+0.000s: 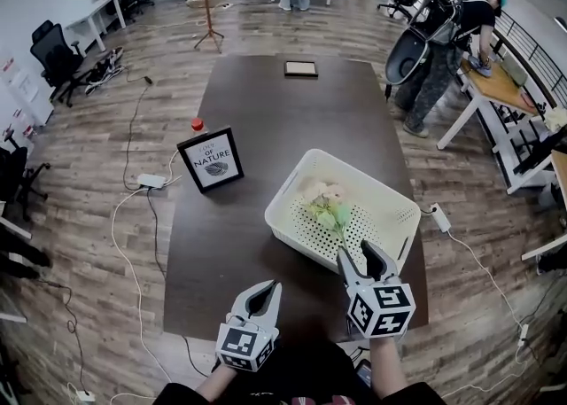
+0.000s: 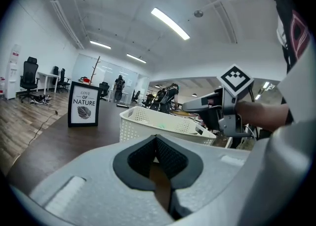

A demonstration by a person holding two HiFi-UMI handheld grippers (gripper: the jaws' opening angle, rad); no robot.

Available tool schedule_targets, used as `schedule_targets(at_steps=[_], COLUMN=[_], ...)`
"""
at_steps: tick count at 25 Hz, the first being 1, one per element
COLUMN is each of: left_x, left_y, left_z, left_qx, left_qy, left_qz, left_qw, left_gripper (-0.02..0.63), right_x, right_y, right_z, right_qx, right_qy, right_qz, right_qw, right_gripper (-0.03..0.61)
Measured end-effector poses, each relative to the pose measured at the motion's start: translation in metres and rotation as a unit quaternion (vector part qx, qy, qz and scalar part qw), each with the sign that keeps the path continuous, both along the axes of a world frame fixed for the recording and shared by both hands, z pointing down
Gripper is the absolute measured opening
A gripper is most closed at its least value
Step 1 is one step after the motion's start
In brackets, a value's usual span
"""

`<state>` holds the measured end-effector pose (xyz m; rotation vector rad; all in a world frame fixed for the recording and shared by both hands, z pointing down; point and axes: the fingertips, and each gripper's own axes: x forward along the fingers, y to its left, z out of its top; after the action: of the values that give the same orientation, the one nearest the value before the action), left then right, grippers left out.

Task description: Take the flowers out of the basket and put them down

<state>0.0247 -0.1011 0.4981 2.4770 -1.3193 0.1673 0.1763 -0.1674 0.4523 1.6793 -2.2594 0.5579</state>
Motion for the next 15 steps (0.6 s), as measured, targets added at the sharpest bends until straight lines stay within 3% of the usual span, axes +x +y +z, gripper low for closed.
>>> schedule_targets(at_steps=[8, 15], left_x=[-0.004, -0.003], left_y=[-0.005, -0.008], left_z=[0.003, 0.006], left_qx=[-0.005, -0.008], left_qy=[-0.007, -0.013], left_qz=[-0.016, -0.018], left_qw=[0.9998, 0.9997], left_gripper=[0.009, 0.009], right_x=[0.01, 0.021], right_y=[-0.027, -0.055], right_z=[0.012, 0.029], right_qx=[-0.01, -0.048], right_qy=[0.038, 0.009], right_qz=[-0.019, -0.015], right_qw=[0.999, 0.999], right_gripper=[0.221, 0.246])
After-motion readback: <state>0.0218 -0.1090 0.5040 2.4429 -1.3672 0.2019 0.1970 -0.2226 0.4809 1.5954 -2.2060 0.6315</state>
